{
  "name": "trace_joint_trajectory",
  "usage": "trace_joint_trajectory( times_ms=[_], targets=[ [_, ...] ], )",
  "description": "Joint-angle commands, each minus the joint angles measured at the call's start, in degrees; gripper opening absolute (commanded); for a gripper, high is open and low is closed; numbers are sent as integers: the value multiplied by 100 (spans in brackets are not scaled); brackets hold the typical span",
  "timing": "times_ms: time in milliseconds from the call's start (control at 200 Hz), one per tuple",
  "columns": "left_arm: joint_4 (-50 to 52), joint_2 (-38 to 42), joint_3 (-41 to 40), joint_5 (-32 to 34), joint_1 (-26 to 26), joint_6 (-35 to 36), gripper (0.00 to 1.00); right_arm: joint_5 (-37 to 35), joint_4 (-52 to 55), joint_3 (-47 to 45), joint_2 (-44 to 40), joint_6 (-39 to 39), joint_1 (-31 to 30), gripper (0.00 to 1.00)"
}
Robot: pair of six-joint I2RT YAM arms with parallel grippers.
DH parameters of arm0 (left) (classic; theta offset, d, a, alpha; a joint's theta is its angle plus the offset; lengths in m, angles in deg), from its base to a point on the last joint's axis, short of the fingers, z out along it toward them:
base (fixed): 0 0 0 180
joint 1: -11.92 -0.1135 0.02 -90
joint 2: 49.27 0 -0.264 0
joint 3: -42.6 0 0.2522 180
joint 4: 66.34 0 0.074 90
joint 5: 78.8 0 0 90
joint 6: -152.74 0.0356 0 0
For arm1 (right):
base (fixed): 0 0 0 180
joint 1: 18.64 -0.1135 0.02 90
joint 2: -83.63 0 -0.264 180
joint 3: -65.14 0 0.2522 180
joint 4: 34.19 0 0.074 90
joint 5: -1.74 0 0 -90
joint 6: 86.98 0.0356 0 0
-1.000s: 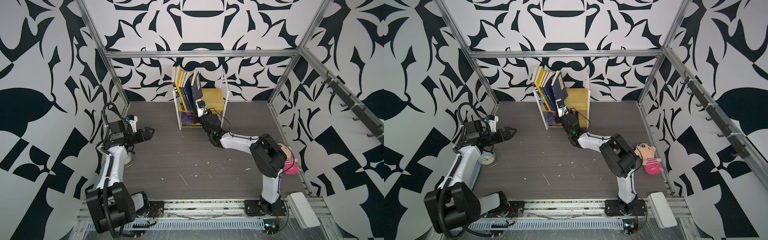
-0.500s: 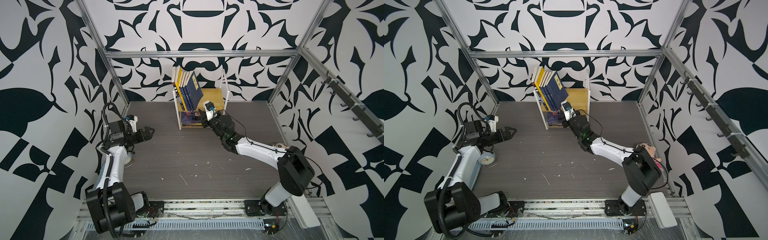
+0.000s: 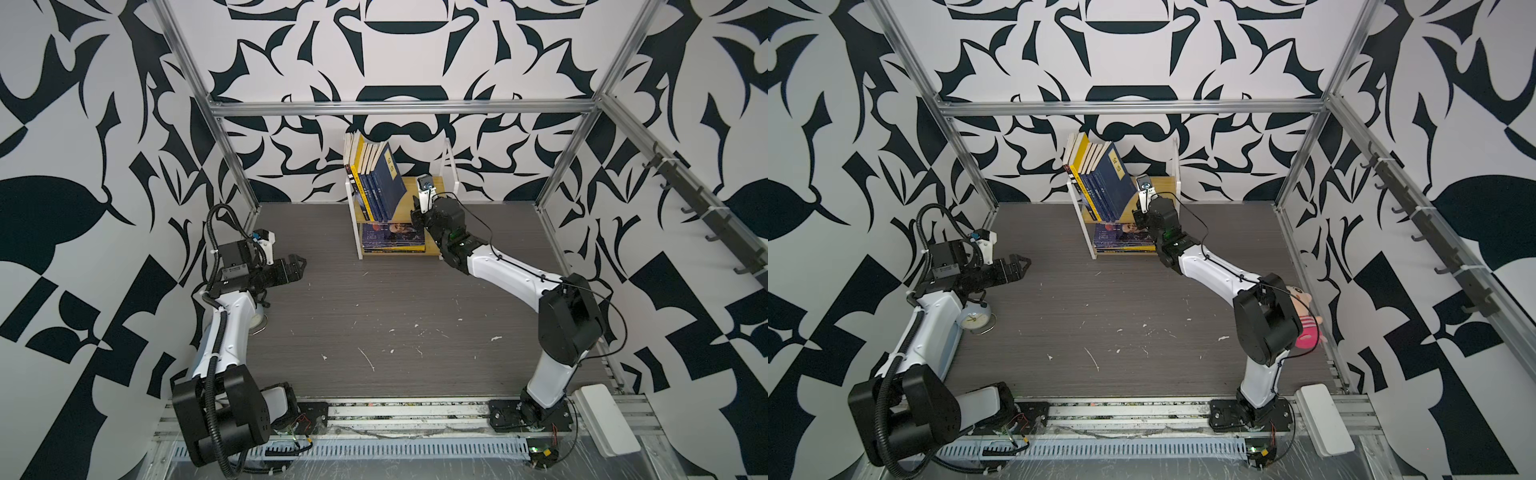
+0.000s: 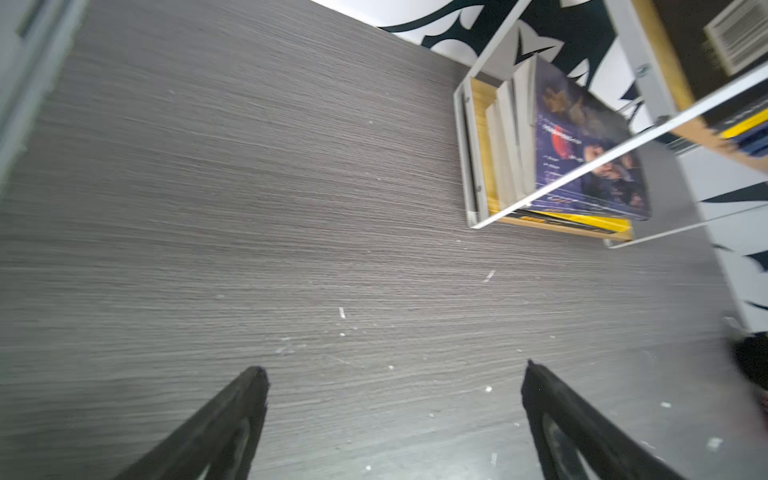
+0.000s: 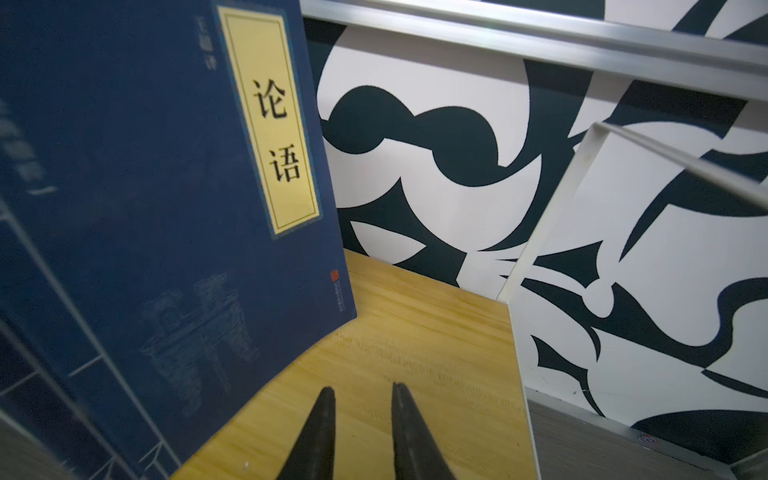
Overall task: Stacking books/files
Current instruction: Reset both arms
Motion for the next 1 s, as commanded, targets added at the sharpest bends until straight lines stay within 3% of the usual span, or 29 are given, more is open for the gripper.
trace_joint_trajectory(
  times_ms=[0, 110, 185, 260, 315, 385, 480, 650, 835, 995],
  targets=[
    [-1022, 14, -444, 650, 70, 402, 100, 267, 50, -409, -1025, 302, -23, 37],
    [-2259, -144, -1060, 644, 86, 320, 100, 327, 295, -1153, -1772, 401, -20, 57],
    [-3206, -258, -1503, 571, 111, 253, 100, 531, 469, -1661, -2287, 405, -20, 82],
    [-4100, -288, -1908, 580, 118, 75, 100, 286, 633, -2156, -2763, 379, -25, 99],
    [-4842, -551, -2183, 605, 119, -30, 100, 99, 761, -2499, -3069, 357, -9, 100],
    [-4939, -638, -2225, 572, 119, -296, 100, 8, 874, -2938, -3430, 339, 86, 100],
    [-6215, -839, -2744, 414, 133, -593, 100, -113, 1051, -3453, -3819, 410, 285, 100],
    [-7495, -1313, -3317, 440, 343, -350, 100, -337, 953, -4439, -4372, 431, 890, 99],
    [-8806, -2041, -3653, 945, 700, -160, 100, -569, -44, -5545, -4634, 266, 1878, 100],
    [-7184, -1878, -2964, 1824, 701, -444, 100, -566, -1123, -5894, -4028, 332, 2424, 98]
  ],
)
